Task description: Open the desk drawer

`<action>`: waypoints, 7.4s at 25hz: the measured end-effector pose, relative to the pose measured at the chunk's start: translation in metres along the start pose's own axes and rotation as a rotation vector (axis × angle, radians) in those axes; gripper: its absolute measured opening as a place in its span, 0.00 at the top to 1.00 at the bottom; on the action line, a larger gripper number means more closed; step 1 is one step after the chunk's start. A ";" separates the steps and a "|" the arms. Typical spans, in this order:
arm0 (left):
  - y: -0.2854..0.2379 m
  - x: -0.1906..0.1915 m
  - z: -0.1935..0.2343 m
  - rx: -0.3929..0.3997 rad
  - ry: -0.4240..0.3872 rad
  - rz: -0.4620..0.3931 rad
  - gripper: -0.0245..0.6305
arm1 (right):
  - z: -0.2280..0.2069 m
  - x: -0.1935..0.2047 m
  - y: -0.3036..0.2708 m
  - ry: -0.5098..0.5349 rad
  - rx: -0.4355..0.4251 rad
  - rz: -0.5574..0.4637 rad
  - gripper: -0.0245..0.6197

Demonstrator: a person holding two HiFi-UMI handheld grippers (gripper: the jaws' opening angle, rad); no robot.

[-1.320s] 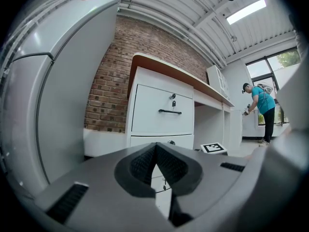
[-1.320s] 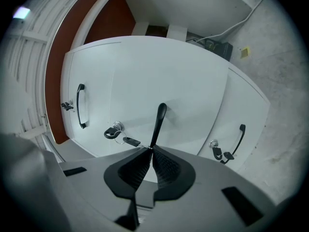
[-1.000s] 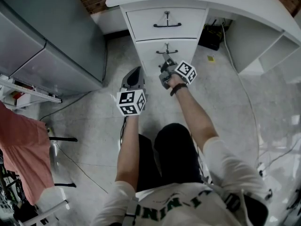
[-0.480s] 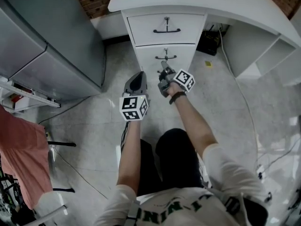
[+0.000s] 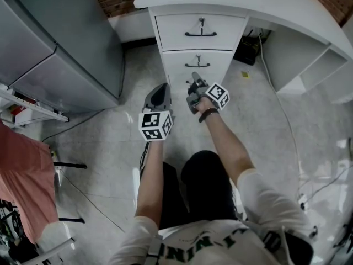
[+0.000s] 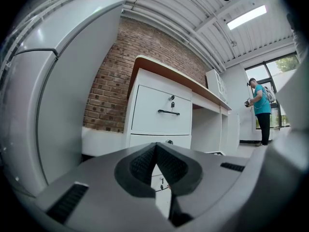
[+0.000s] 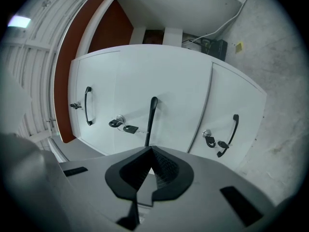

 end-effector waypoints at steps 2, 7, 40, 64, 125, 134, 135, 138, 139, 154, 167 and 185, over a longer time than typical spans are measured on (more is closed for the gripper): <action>0.001 0.001 0.002 -0.004 -0.001 0.002 0.97 | -0.003 0.001 0.002 0.002 -0.001 -0.014 0.96; 0.004 0.003 0.006 -0.010 0.006 0.005 0.97 | -0.001 -0.003 -0.002 0.029 0.002 -0.014 0.96; 0.016 0.009 0.010 -0.029 -0.009 0.025 0.97 | -0.003 -0.010 -0.035 -0.177 0.041 -0.156 0.93; 0.011 -0.012 -0.016 -0.003 -0.013 -0.024 0.97 | 0.018 0.014 0.013 -0.217 0.103 -0.155 0.93; 0.042 -0.007 -0.022 0.015 -0.028 -0.022 0.97 | 0.021 0.057 0.099 -0.205 0.147 -0.055 0.93; 0.030 -0.011 -0.016 0.010 0.004 0.017 0.97 | 0.028 0.042 0.127 0.076 0.239 0.133 0.86; 0.030 -0.015 -0.017 0.008 0.007 0.028 0.97 | 0.033 0.042 0.133 0.101 0.257 0.147 0.86; 0.033 -0.037 -0.018 -0.005 0.001 0.073 0.97 | 0.065 0.036 0.147 0.183 0.300 0.182 0.87; 0.036 -0.046 -0.019 -0.013 -0.006 0.088 0.97 | 0.080 0.032 0.150 0.230 0.317 0.201 0.88; 0.122 -0.350 -0.045 -0.033 -0.007 0.152 0.97 | 0.466 -0.045 0.114 0.987 0.396 0.314 0.95; 0.237 -0.586 -0.061 -0.114 -0.086 -0.023 0.97 | 0.750 -0.056 0.111 1.216 0.276 0.152 0.95; 0.295 -0.606 -0.071 -0.109 -0.113 -0.088 0.97 | 0.804 -0.019 0.134 1.323 0.225 0.192 0.96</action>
Point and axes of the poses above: the fingertips, and each gripper's own axes: y backward along the fingers, z to its left, x out of its underside, the point moved 10 cm from there along y, backward along the fingers, and after that the axes turned 9 degrees about -x, right-handed, at the moved point
